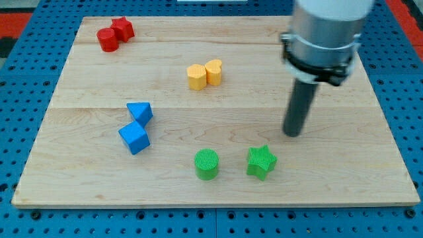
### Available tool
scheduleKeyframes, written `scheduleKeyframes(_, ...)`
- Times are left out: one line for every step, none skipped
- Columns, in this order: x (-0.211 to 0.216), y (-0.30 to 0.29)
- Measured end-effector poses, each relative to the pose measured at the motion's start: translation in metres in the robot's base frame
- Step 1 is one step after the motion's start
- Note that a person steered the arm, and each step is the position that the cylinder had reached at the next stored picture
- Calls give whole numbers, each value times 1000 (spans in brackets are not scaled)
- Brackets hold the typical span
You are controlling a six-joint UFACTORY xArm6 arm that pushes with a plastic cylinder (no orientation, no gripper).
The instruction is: Push the green star into the green circle
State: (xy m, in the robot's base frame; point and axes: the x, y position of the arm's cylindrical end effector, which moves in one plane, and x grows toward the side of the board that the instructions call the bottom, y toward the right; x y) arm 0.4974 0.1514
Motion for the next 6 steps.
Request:
scheduleKeyframes(35,25)
scheduleKeyframes(62,-2)
scheduleKeyframes(68,-33)
scheduleKeyframes(68,-68)
scheduleKeyframes(68,-105)
scheduleKeyframes(66,-47)
